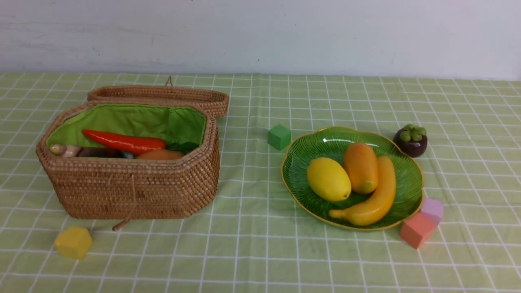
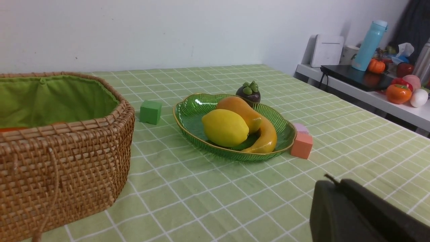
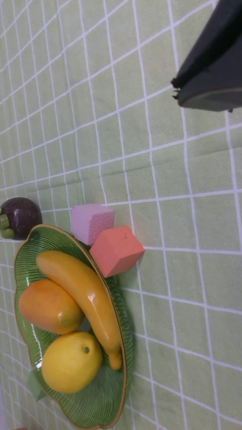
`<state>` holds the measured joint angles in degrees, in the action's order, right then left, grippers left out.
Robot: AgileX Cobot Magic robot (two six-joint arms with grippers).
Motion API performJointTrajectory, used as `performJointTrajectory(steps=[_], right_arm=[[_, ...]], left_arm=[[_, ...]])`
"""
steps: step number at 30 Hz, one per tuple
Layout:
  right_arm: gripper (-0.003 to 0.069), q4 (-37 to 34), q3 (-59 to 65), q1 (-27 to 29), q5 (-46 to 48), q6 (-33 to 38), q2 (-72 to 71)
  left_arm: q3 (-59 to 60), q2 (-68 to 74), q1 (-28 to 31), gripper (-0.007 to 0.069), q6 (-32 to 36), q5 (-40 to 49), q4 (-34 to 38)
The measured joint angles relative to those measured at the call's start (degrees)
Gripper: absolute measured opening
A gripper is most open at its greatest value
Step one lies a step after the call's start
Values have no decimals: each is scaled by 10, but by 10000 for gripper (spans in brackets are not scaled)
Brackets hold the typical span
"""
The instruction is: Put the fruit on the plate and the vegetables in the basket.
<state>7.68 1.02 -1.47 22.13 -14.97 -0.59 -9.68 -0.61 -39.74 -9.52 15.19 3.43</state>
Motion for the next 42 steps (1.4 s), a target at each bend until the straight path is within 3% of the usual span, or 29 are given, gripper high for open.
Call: performJointTrajectory(steps=[29,32,38,39,40,42], right_arm=[[20,-1,0,1,0,-1,0],[23,-1,0,1,0,-1,0],[33,-1,0,1,0,-1,0],[35,-1,0,1,0,-1,0],[36,-1,0,1,0,-1,0],[38,-1,0,1,0,-1,0]], left_arm=[[0,0,0,13,0,0,-1],[3,0,7,13,0,-4,-26],[14,0,151,-13,-6,-22,-41],[22,0,207,-13,-6,-25,-34],[25,0,213,-13,-6,-26,-34],[53,0,282,-13,-6,-31,-25]])
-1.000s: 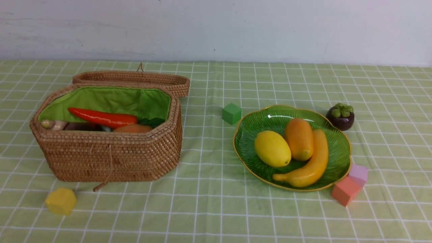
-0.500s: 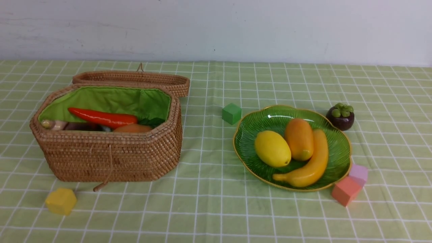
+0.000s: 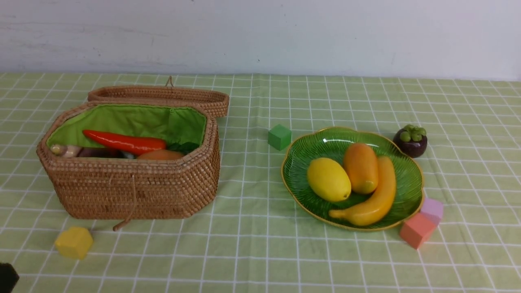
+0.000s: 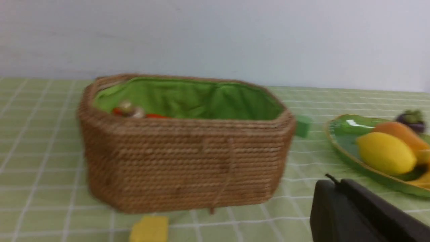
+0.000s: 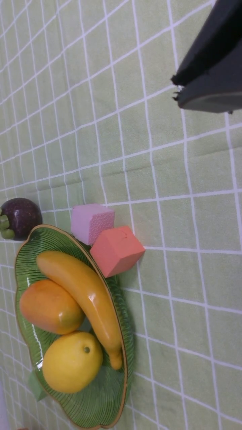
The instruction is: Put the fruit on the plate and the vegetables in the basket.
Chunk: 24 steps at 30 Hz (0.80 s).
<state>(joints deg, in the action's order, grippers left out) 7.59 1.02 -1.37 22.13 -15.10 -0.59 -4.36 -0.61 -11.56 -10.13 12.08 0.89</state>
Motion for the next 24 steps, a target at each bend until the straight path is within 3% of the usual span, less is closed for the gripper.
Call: performJointTrajectory(steps=[3,6,24], right_arm=[[42,0,0,0,0,0,0],[44,0,0,0,0,0,0],[67,0,0,0,0,0,0]], left_arm=[[46,0,51,-13,-2,6,9],[60,0,79,-13,-4,84,20],[61,0,84,-13,-48,91,40]])
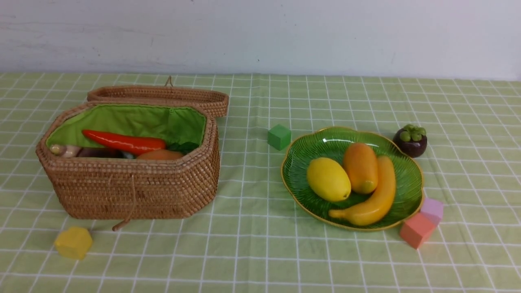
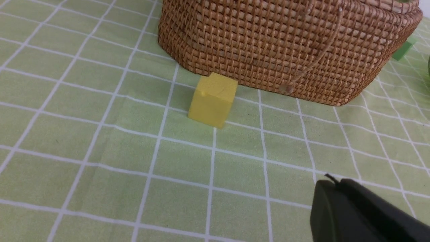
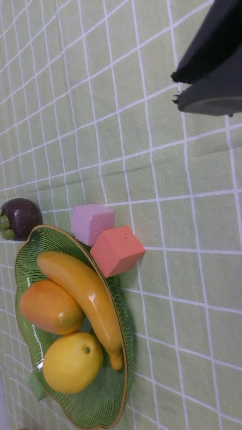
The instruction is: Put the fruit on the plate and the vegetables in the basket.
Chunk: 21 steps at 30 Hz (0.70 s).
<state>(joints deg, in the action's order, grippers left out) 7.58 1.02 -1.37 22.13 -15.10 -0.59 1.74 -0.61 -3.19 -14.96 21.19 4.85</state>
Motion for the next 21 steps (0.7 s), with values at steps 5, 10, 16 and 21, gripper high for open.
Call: performJointTrajectory(steps=[5,10,16,21], right_arm=[[78,0,0,0,0,0,0],[85,0,0,0,0,0,0],[90,0,0,0,0,0,0],[99,0,0,0,0,0,0]], left_arm=[[0,0,0,-13,0,0,0],[0,0,0,-13,0,0,0],[0,0,0,-13,0,0,0],[0,0,0,-13,0,0,0]])
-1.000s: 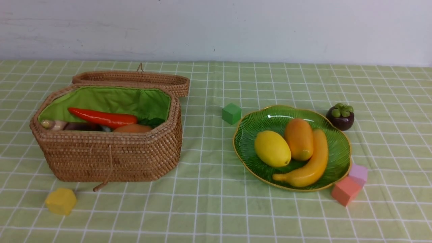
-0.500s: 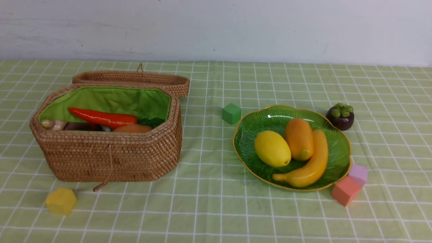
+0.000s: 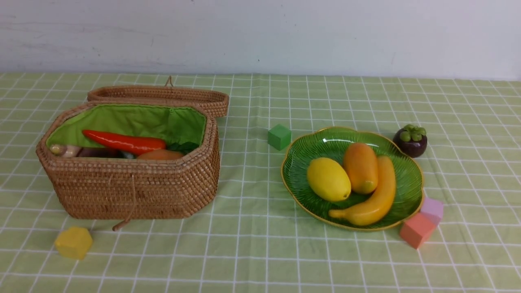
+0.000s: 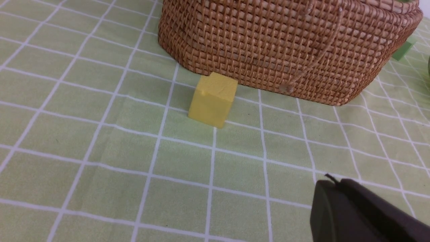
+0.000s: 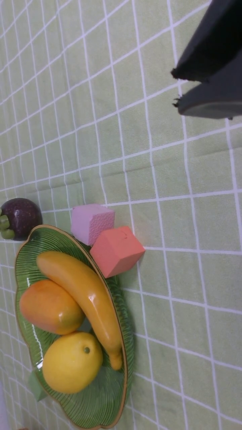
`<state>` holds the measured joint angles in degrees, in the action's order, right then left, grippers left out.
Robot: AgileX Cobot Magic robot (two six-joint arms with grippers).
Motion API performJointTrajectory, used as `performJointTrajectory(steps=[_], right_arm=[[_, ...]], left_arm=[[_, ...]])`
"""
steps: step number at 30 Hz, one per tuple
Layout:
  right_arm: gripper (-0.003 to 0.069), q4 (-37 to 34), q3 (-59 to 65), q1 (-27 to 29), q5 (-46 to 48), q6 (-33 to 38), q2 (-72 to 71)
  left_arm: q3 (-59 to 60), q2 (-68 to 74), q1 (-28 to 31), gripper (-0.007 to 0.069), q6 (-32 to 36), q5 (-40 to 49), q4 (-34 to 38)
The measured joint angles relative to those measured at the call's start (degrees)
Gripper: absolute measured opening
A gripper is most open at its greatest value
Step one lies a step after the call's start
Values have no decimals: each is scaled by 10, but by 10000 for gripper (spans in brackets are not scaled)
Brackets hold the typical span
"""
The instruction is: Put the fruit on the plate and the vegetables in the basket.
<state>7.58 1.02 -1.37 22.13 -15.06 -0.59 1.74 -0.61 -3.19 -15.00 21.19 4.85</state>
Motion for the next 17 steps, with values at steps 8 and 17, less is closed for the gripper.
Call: performJointTrajectory(steps=[8,17], right_arm=[[109,0,0,0,0,0,0],[121,0,0,0,0,1,0]], left_arm=[[0,0,0,-10,0,0,0],[0,0,0,1,0,0,0]])
